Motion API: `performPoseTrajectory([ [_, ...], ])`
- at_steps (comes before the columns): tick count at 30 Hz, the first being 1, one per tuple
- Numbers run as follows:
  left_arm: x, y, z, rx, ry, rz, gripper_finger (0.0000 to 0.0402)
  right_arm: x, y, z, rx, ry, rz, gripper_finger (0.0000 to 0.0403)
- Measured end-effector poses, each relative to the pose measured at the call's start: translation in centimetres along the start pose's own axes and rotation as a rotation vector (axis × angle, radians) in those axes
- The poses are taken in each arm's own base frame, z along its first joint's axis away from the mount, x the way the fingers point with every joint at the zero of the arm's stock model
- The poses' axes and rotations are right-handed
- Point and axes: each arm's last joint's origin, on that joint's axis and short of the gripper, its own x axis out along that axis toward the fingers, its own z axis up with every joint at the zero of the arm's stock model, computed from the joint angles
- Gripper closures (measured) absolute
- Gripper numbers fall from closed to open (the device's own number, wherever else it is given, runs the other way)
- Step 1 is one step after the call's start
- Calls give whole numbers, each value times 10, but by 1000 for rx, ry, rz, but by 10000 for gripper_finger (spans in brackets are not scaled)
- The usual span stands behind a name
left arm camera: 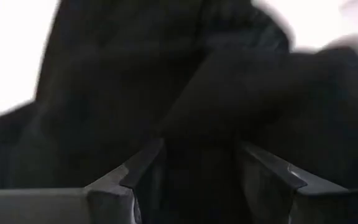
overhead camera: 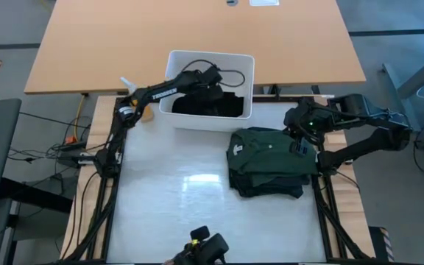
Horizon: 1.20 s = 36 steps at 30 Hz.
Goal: Fold laundry
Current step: Fold the black shirt from the white laundry organizer
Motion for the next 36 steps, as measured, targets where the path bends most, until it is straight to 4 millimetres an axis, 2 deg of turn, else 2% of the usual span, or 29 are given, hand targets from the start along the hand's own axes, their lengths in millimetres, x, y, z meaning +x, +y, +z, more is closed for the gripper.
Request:
performPoseTrajectory([
  [5, 28, 0, -10, 35, 116, -16, 221, 0, 0, 0, 0, 0, 0, 353],
  [9, 37, 1, -14, 62, 172, 49, 235, 0, 0, 0, -3, 0, 0, 353],
  [12, 37, 1, -14, 85, 176, 75, 289, 0, 0, 0, -3, 0, -1, 353],
  [15, 29, 3, -8, 89, 152, 98, 371, 0, 0, 0, -2, 0, -1, 353],
  [18, 11, 4, 2, 85, 89, 135, 389, 0, 0, 0, -2, 0, -1, 353],
  [20, -13, 1, 12, 98, 28, 188, 393, 0, 0, 0, -2, 0, -1, 353],
  [22, -47, -4, 23, 106, -52, 251, 397, 0, 0, 0, -5, 0, -1, 353],
  [25, -105, -16, 33, 125, -219, 303, 399, 0, 0, 0, -11, 0, -1, 353],
  [28, -172, -32, 35, 139, -428, 343, 400, 0, 0, 0, -21, 0, -1, 353],
  [32, -274, -61, 16, 172, -736, 342, 401, 0, 0, 0, -34, -1, -1, 353],
  [34, -318, -80, -1, 217, -876, 262, 401, 0, 0, 0, -36, -4, -1, 353],
  [36, -356, -100, -21, 288, -1016, 110, 401, 0, 0, 1, -39, -12, 1, 353],
])
